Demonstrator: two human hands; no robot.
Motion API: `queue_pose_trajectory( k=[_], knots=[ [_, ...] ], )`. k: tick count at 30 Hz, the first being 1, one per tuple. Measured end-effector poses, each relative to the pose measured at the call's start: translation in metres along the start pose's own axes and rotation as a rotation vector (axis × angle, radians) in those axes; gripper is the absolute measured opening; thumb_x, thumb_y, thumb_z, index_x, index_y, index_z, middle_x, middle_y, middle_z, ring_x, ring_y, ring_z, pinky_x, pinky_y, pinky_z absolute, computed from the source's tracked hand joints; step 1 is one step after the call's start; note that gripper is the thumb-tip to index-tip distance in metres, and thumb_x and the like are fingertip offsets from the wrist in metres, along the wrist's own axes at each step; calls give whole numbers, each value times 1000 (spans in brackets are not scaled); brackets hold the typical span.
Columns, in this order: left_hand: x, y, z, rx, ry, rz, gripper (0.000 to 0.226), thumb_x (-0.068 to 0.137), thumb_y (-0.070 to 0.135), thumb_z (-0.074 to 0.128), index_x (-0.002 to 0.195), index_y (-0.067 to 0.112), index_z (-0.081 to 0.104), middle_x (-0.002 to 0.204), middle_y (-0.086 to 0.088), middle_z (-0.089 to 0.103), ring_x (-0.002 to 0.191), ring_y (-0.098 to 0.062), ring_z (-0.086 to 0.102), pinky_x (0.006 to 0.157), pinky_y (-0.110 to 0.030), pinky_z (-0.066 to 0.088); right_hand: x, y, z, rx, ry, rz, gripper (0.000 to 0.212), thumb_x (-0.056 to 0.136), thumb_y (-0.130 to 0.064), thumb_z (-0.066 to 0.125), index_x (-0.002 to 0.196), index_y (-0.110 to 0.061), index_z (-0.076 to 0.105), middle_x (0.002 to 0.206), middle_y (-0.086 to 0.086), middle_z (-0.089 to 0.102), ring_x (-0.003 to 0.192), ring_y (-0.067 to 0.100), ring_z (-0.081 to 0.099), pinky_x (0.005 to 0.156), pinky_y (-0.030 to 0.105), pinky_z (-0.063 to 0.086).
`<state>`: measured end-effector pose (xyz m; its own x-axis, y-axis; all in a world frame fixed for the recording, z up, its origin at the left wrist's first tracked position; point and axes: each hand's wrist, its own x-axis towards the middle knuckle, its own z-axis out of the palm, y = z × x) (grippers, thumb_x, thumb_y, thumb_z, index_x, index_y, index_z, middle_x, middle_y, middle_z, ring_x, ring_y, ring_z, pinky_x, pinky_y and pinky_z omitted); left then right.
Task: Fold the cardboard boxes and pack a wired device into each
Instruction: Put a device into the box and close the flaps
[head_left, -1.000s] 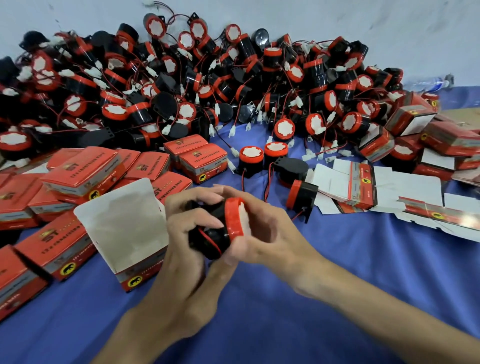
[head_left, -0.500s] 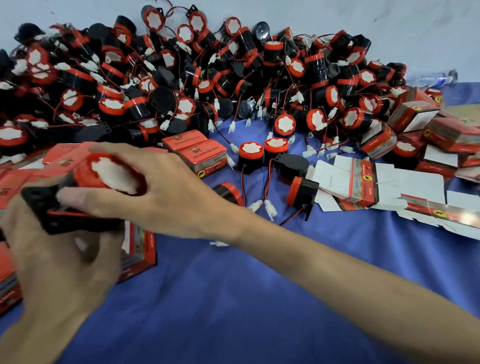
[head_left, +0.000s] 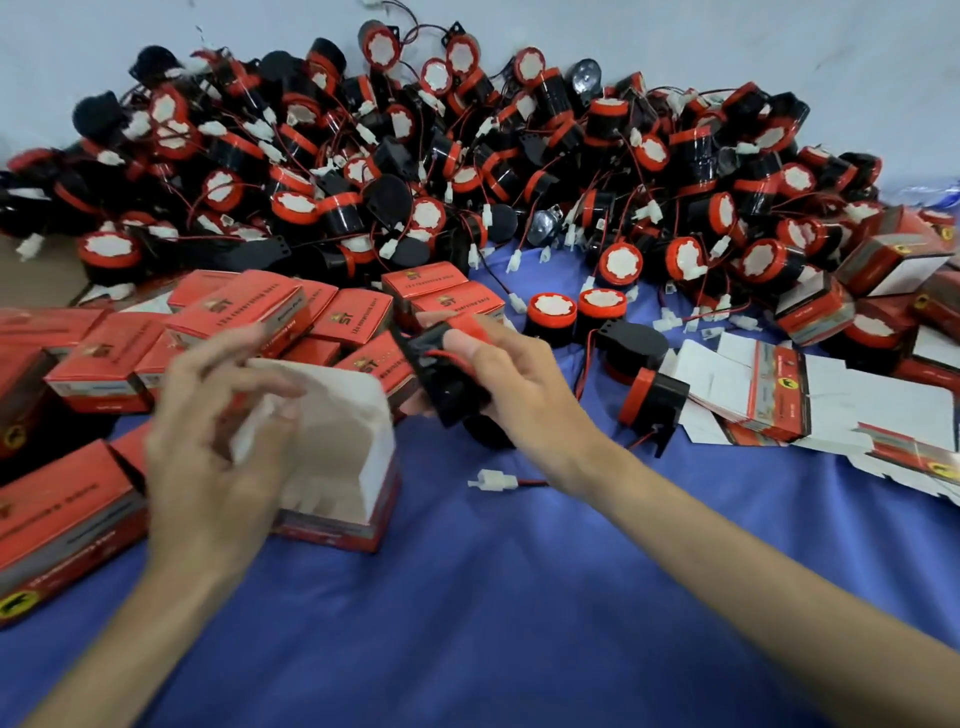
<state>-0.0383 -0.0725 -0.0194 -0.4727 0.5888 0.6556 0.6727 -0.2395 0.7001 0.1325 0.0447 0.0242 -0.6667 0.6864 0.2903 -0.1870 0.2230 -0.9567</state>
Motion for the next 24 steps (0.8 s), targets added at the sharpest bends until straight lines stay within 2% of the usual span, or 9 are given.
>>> queue_pose_trajectory(
  k=[4, 7, 9, 12, 14, 16, 18, 21, 24],
  knots=[
    [-13, 22, 30, -57, -148, -115, 19, 78, 24, 59, 90, 39, 57, 103, 10, 62, 95, 13, 54, 76, -1, 38, -7, -15, -1, 51, -53, -33, 26, 76, -34, 59, 94, -17, 68, 82, -2, 67, 73, 18, 64, 71, 35, 55],
    [-19, 22, 43, -62, -174, -181, 39, 82, 14, 68, 98, 45, 50, 103, 15, 60, 91, 12, 53, 76, -2, 40, -10, -30, 1, -169, -11, -121, 42, 72, -47, 56, 102, -19, 66, 90, -5, 67, 85, 13, 65, 81, 38, 55],
    [-18, 26, 53, -70, -182, -198, 47, 83, 8, 70, 97, 47, 48, 102, 18, 59, 91, 6, 54, 79, -10, 45, -12, -32, 0, -404, 170, -306, 53, 74, -45, 64, 115, -11, 62, 99, 0, 65, 93, 10, 62, 86, 25, 50],
    [-14, 39, 70, -202, -178, -251, 27, 75, 35, 67, 96, 46, 55, 96, 19, 66, 88, 6, 62, 70, -13, 52, -17, -25, 1, -681, 263, -545, 64, 77, -34, 71, 124, 4, 52, 108, 13, 57, 99, 10, 53, 91, 13, 41],
    [-12, 42, 78, -271, -170, -252, 39, 72, 36, 68, 107, 43, 53, 108, 19, 65, 102, 2, 62, 82, -15, 51, -15, -24, 0, -771, 163, -380, 65, 79, -39, 73, 129, -3, 51, 113, 6, 55, 101, 8, 50, 92, 17, 42],
    [-15, 39, 80, -285, -192, -215, 49, 74, 19, 66, 113, 41, 46, 121, 6, 60, 116, -13, 57, 97, -35, 49, -13, -21, -4, -902, 89, -168, 67, 80, -44, 72, 134, -13, 48, 119, 0, 53, 107, 13, 51, 94, 31, 43],
    [-17, 36, 76, -267, -259, -188, 53, 74, 15, 60, 117, 39, 40, 129, -6, 51, 124, -21, 49, 103, -46, 43, -12, -16, -7, -1084, 121, -154, 68, 80, -50, 69, 135, -17, 46, 117, 1, 55, 102, 23, 55, 84, 35, 45],
    [-19, 33, 68, -378, -391, -220, 61, 70, 29, 66, 123, 29, 36, 131, -10, 42, 123, -22, 48, 99, -45, 48, -14, -15, 1, -1343, 123, -194, 64, 79, -61, 58, 125, -17, 49, 102, 3, 61, 84, 31, 61, 64, 34, 40],
    [-20, 30, 60, -367, -478, -147, 64, 67, 41, 66, 120, 30, 32, 125, -11, 40, 114, -18, 50, 88, -25, 49, -16, -17, 8, -1400, 76, -233, 57, 78, -63, 57, 107, -14, 51, 79, 1, 63, 72, 27, 63, 50, 29, 30]
  ],
)
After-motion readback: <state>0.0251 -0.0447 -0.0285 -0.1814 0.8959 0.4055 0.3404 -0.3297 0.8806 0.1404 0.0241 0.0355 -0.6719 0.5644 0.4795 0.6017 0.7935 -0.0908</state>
